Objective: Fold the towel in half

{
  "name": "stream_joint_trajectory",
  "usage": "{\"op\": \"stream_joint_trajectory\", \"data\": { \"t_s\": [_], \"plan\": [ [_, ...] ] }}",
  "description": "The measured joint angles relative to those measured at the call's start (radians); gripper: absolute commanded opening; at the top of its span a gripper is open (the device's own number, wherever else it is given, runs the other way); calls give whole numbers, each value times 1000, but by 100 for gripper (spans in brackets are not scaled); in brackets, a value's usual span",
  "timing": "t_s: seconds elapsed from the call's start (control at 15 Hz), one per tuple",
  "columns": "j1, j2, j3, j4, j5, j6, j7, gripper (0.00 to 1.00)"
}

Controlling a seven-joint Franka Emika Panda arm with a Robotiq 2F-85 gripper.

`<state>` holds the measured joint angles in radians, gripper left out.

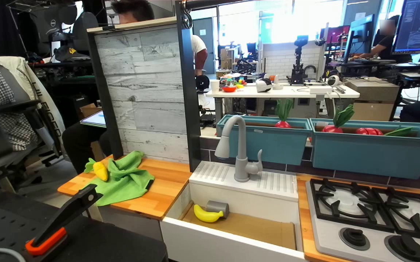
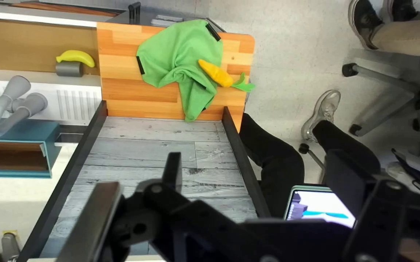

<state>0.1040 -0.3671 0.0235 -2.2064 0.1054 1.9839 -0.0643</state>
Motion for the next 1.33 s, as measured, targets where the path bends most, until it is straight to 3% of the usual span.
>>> {"op": "stream_joint_trajectory", "data": {
  "t_s": [0.67, 1.33],
  "plan": [
    [-23, 358, -1, -54, -26, 320, -46, 100],
    [-96, 547, -31, -162, -85, 540, -43, 100]
  ]
}}
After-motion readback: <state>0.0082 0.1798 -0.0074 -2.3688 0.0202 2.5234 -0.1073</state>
